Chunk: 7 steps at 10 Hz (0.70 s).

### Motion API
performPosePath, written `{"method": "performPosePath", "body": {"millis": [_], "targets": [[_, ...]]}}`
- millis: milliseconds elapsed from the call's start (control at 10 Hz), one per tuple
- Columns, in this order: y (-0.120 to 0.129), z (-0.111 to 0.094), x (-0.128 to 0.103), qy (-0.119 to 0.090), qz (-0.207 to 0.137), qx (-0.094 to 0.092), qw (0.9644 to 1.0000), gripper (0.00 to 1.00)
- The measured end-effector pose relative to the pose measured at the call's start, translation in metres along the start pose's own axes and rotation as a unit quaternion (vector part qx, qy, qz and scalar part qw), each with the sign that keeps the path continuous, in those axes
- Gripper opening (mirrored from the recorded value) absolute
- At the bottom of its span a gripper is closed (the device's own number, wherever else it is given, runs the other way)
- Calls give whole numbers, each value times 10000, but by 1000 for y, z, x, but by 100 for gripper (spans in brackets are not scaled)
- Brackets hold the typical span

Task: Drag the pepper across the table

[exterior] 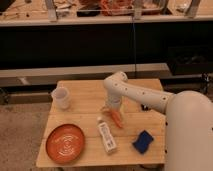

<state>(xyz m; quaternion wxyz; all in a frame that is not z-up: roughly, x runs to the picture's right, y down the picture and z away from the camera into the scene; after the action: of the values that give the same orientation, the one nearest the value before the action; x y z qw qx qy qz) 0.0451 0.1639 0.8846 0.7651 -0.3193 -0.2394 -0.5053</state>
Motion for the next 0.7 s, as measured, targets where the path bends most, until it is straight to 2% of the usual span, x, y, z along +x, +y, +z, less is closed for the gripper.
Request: {"method": "performPosePath", "body": {"millis": [200, 700], "targets": [[-4, -1, -4, 85, -283, -29, 9996, 80], [-7, 3, -10, 163, -853, 96, 9962, 80]]}}
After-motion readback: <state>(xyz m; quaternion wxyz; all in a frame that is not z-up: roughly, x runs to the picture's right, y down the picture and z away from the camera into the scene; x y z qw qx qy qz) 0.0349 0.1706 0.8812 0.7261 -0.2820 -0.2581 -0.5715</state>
